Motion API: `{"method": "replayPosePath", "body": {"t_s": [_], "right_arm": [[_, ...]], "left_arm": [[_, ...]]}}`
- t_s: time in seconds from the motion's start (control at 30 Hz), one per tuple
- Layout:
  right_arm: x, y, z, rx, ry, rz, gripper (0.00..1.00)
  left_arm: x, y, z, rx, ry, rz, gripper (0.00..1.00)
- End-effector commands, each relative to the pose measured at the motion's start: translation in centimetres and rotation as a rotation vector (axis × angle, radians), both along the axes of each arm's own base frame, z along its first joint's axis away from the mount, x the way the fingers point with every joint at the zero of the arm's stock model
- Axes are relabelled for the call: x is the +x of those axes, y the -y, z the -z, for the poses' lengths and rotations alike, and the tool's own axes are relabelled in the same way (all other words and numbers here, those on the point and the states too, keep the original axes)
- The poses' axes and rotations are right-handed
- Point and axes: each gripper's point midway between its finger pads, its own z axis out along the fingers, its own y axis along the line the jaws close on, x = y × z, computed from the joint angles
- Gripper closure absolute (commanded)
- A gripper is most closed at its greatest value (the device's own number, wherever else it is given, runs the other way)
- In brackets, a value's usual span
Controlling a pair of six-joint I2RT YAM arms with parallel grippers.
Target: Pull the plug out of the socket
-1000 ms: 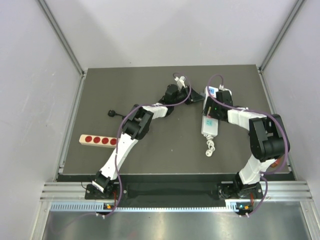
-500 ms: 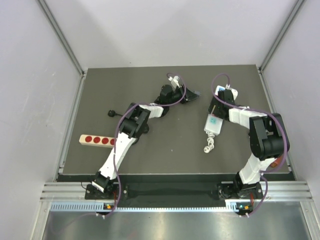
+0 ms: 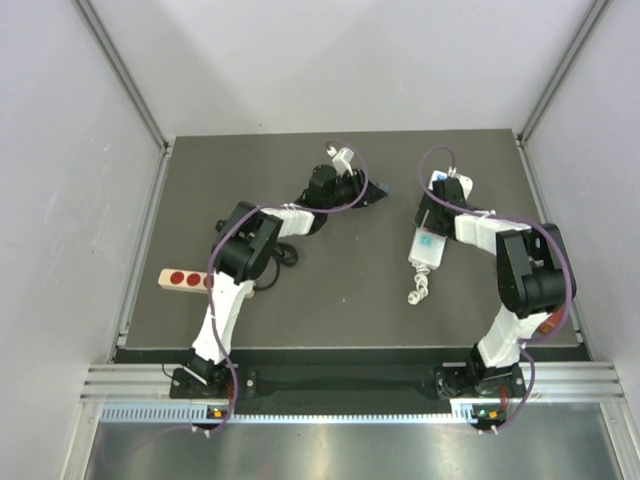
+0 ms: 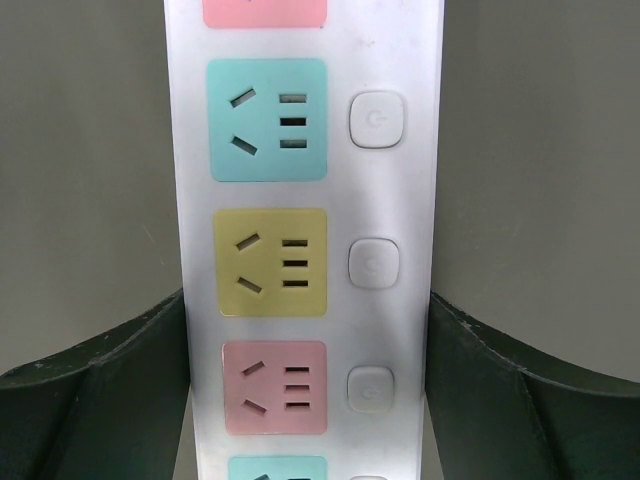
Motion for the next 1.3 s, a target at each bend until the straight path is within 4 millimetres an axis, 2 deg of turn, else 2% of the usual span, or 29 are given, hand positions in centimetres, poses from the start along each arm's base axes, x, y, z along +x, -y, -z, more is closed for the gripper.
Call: {"method": "replayPosePath", "body": {"t_s": [0.0,0.03,0.07,0.1,0.13,0.17,0.23,0.27,0.3,0.33,0.37,0.4,0.43,0.47,0.5,0.57,0.6,0.67,0.8,0.97,1.07,1.27], "right_arm": [[0.4,-0.6,-0.4,-0.043,0.002,-0.014,0.81],[0.5,-0.7,-0.5,-0.047,0.006,-0.015,0.78],[0.4,-0.6,-0.4,-0.046,0.004,-0.014,0.73],[0.4,-0.7,-0.5,-0.043,0.005,-0.015,0.66],[0.4,-0.8,-0.5,-0.042,0.007,-0.017,0.59],[0.4,-0.8,-0.5,-0.041,0.008,-0.018,0.53],[0.4,-0.8,-0.5,-0.038,0.01,-0.022,0.41],[0.4,-0.9,-0.5,-0.037,0.011,-0.026,0.33],[0.3,-0.9,-0.4,-0.037,0.006,-0.028,0.3],[0.4,-0.9,-0.5,-0.035,0.007,-0.029,0.26],[0.4,-0.9,-0.5,-0.036,0.003,-0.027,0.23],[0.4,-0.9,-0.3,-0.034,-0.001,-0.029,0.18],[0.4,-0.9,-0.3,-0.033,-0.003,-0.03,0.16],[0.4,-0.9,-0.3,-0.032,-0.003,-0.029,0.13],[0.4,-0.9,-0.3,-0.026,-0.004,-0.03,0.08],[0.3,-0.9,-0.3,-0.023,-0.007,-0.033,0.01],[0.3,-0.9,-0.1,-0.018,-0.013,-0.037,0.0],[0.3,-0.8,-0.1,-0.012,-0.015,-0.037,0.0],[0.1,-0.9,0.0,-0.001,-0.021,-0.044,0.0],[-0.1,-1.1,0.0,0.012,-0.016,-0.056,0.0],[-0.1,-1.2,0.0,0.011,-0.021,-0.061,0.0],[-0.1,-1.2,0.0,0.014,-0.023,-0.06,0.0]], "left_arm": [[-1.0,-0.8,-6.2,-0.015,0.138,-0.004,1.0],[-2.0,-1.1,-5.1,0.008,0.108,-0.004,1.0],[-2.8,-1.1,-6.6,0.008,0.128,0.0,1.0],[-3.4,-1.3,-6.6,0.024,0.124,-0.003,1.0],[-4.7,-1.8,-4.6,0.072,0.069,0.002,1.0],[-6.0,-1.4,-5.5,0.089,0.085,0.014,1.0],[-8.4,-2.2,-2.7,0.174,0.018,0.004,1.0],[-10.1,-1.7,-3.3,0.191,0.026,0.02,1.0],[-11.0,-2.5,-1.6,0.244,-0.005,-0.013,1.0],[-11.9,-2.6,-1.1,0.275,-0.016,-0.026,1.0],[-14.0,-2.4,-1.0,0.322,-0.029,-0.009,1.0],[-14.8,-2.9,0.0,0.365,-0.039,-0.033,1.0],[-15.9,-2.9,0.2,0.388,-0.045,-0.028,1.0],[-17.6,-2.3,-0.4,0.392,-0.037,-0.008,1.0],[-18.7,-2.6,0.3,0.408,-0.054,-0.003,1.0],[-20.7,-2.1,-0.6,0.379,-0.07,0.007,1.0],[-21.6,-2.2,-0.2,0.382,-0.087,0.016,1.0],[-23.6,-1.7,-1.0,0.356,-0.101,0.04,1.0],[-27.1,-1.7,-0.7,0.363,-0.142,0.104,1.0],[-31.1,-1.8,-0.7,0.276,-0.217,0.233,1.0],[-32.2,-1.6,-1.2,0.223,-0.227,0.283,1.0],[-32.9,-2.5,0.1,0.244,-0.26,0.285,1.0]]}}
